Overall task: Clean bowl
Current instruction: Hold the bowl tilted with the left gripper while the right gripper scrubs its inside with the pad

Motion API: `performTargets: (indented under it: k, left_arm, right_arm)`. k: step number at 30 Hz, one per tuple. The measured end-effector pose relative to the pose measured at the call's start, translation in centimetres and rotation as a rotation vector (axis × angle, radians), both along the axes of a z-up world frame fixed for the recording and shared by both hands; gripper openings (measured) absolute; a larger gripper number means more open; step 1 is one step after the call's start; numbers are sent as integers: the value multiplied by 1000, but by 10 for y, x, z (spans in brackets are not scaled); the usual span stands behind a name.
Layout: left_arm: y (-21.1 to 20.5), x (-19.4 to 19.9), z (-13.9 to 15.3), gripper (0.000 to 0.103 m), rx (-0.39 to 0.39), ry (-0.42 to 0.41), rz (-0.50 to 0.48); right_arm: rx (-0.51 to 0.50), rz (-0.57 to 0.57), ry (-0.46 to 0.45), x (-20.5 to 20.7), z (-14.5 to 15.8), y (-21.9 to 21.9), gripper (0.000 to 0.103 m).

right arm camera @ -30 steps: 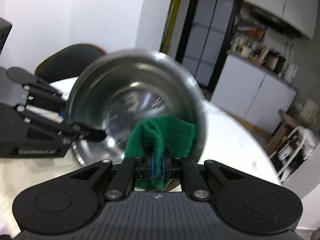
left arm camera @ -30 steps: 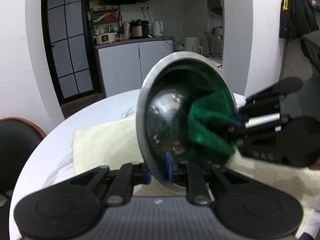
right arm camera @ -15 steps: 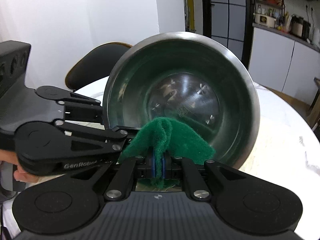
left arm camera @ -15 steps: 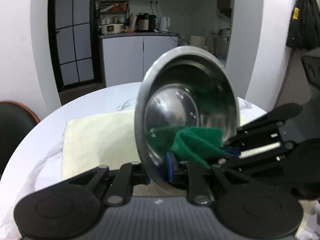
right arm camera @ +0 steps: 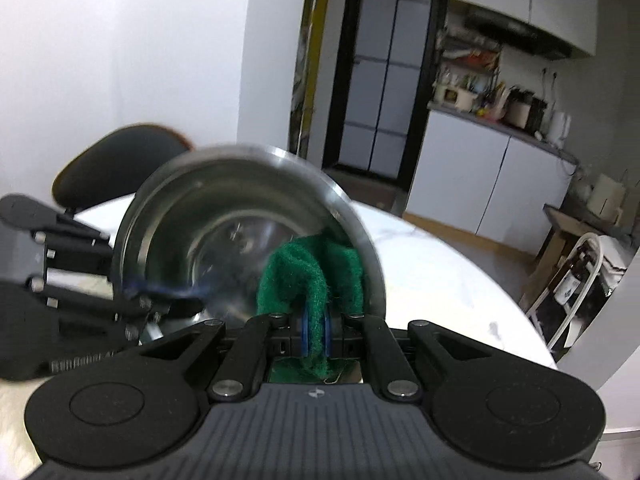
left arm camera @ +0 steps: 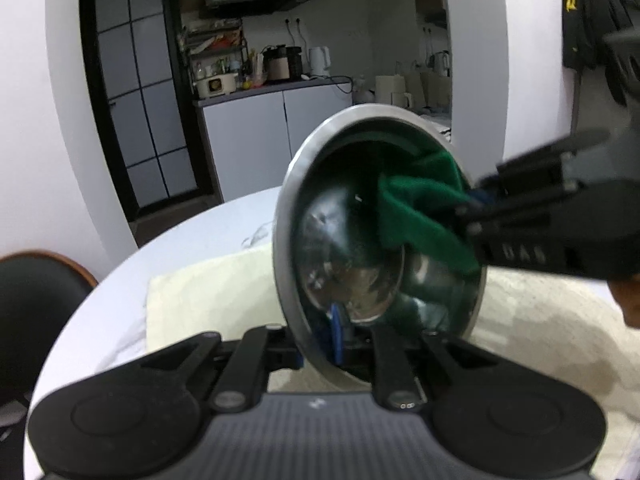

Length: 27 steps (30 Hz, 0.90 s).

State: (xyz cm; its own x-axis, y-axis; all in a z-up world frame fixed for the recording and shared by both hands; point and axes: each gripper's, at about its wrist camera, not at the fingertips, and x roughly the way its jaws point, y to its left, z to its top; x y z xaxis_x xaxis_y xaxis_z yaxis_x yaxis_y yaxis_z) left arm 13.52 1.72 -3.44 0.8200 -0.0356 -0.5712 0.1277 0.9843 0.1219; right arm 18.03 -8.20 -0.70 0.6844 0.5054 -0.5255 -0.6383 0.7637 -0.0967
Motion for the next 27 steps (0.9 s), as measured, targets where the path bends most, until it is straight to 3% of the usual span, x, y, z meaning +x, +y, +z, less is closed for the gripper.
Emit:
performTargets:
  k: [13,27]
  left_arm:
    - [-15,-13,2,15,37,-11,-27]
    - [-23,-17,3,16,64,-15,-30]
  right_arm:
    - [107,75,-12,-22,3,13,8]
    - [-24,248,35,-28,-3,36,8]
